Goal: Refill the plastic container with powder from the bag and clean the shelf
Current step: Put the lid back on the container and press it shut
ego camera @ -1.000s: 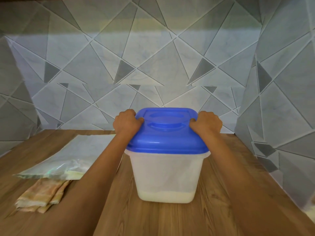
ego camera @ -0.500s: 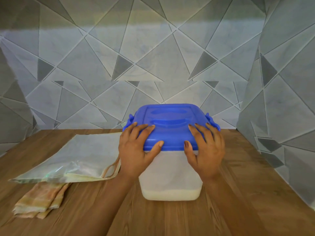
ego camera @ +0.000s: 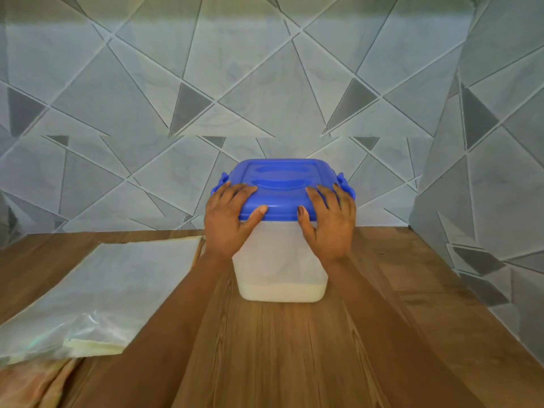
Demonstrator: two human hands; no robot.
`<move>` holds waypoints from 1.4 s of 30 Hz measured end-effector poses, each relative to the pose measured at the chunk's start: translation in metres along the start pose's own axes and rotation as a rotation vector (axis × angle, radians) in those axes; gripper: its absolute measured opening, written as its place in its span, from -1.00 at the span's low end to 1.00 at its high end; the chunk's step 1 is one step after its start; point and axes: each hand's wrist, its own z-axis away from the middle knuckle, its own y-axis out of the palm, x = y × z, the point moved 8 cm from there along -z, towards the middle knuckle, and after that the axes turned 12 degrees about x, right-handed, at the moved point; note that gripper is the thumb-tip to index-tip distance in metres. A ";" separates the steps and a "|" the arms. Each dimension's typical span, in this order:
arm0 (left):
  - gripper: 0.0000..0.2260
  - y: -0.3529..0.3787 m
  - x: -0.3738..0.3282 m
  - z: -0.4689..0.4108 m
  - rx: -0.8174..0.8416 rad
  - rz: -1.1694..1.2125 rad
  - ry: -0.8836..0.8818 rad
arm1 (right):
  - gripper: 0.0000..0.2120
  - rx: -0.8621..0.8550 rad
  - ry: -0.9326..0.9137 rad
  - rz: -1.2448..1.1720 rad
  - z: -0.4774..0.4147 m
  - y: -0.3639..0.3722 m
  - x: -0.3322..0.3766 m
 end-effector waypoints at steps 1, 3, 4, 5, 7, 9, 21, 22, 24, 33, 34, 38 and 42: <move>-0.56 0.003 0.004 -0.006 0.004 0.010 -0.003 | -0.56 0.002 0.004 0.003 -0.005 0.006 -0.002; -0.55 0.010 0.010 -0.016 0.020 0.019 -0.011 | -0.48 0.022 0.005 0.001 -0.016 0.018 -0.006; -0.55 0.013 0.013 -0.021 0.028 0.020 -0.012 | -0.46 0.029 0.004 -0.001 -0.020 0.023 -0.007; -0.54 0.016 0.016 -0.026 0.036 0.024 -0.014 | -0.47 0.034 0.003 -0.002 -0.024 0.028 -0.009; -0.53 0.021 0.024 -0.034 0.055 0.028 -0.029 | -0.53 0.037 0.006 -0.015 -0.032 0.037 -0.011; -0.50 0.026 0.030 -0.042 0.081 0.028 -0.062 | -0.55 0.052 0.007 -0.052 -0.039 0.044 -0.014; -0.37 0.033 0.040 -0.045 0.197 0.075 -0.191 | -0.47 0.182 0.053 -0.207 -0.046 0.054 -0.023; -0.37 0.028 0.041 -0.035 0.178 0.114 -0.196 | -0.46 0.183 0.045 -0.220 -0.039 0.050 -0.018; -0.43 0.016 0.043 -0.003 0.147 0.163 -0.240 | -0.44 0.199 -0.007 -0.293 -0.015 0.048 0.002; -0.49 -0.090 0.126 0.174 0.180 -0.034 -0.698 | -0.42 0.568 -0.172 -0.658 0.106 0.100 0.160; -0.49 -0.105 0.140 0.187 0.175 -0.035 -0.744 | -0.43 0.585 -0.161 -0.695 0.108 0.106 0.175; -0.53 -0.152 0.189 0.213 0.162 -0.074 -0.818 | -0.41 0.669 -0.111 -0.757 0.105 0.134 0.226; -0.63 -0.180 0.246 0.212 0.150 -0.079 -0.832 | -0.45 0.769 -0.002 -0.632 0.102 0.174 0.254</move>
